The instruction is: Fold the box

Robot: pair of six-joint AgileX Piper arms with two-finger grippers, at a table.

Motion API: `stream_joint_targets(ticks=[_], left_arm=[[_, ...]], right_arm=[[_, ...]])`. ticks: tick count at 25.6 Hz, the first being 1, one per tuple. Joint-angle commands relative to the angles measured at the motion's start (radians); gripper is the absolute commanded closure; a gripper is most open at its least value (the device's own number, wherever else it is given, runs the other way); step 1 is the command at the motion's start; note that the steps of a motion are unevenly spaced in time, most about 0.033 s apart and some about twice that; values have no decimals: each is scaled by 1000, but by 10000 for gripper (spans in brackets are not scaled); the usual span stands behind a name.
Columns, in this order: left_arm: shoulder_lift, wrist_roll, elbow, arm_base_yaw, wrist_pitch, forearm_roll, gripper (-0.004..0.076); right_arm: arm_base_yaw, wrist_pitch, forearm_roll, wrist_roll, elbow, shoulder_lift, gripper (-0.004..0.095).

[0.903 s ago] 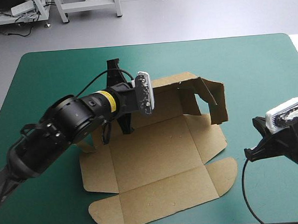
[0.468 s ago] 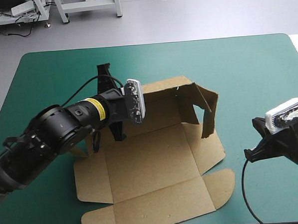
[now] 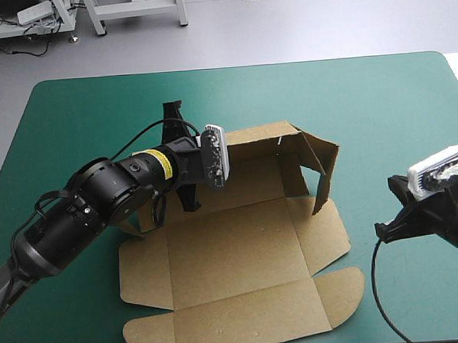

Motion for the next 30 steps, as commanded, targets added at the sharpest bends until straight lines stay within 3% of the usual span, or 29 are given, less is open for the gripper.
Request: stream_joint_targets(ticks=[1, 9, 15, 21, 24, 30], left_arm=[[-12, 111, 21, 36, -103, -124, 707], [-6, 144, 160, 40, -218, -108, 707], [1, 144, 197, 40, -289, -58, 707], [13, 146, 208, 40, -317, -31, 707], [13, 226, 208, 82, -335, -82, 707], [-2, 544, 209, 150, -322, -430, 707]], right_arm=[[0, -82, 29, -26, -32, 31, 928], [0, -148, 148, -117, -48, 156, 928], [0, -135, 205, -180, -205, 355, 928], [0, 70, 211, -131, -486, 607, 928], [0, 250, 302, -126, -678, 808, 928], [8, 302, 333, -123, -742, 962, 928]])
